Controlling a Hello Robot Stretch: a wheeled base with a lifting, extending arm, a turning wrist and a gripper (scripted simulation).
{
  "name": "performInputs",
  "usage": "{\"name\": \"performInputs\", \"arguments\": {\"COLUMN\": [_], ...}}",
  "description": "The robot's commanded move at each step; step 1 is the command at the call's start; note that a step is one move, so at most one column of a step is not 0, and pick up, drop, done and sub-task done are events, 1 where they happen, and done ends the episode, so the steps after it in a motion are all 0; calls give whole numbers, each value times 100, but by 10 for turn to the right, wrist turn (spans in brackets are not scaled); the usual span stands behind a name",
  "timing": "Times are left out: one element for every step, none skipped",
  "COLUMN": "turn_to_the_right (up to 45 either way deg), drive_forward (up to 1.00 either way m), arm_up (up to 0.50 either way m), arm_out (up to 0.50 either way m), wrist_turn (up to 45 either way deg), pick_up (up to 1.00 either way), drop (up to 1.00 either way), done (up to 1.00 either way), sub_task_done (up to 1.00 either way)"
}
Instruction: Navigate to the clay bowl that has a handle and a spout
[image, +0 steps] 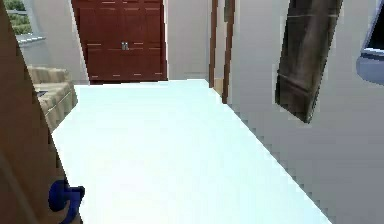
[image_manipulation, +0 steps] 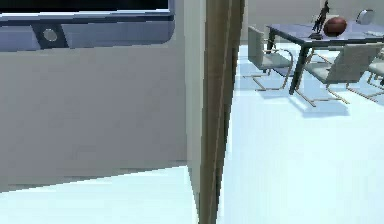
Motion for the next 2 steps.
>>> {"name": "performInputs", "arguments": {"turn_to_the_right": [0, 0], "drive_forward": [100, 100], "arm_up": [0, 0], "arm_out": [0, 0], "wrist_turn": [0, 0], "pick_up": [0, 0], "drop": [0, 0], "done": [0, 0], "sub_task_done": [0, 0]}}
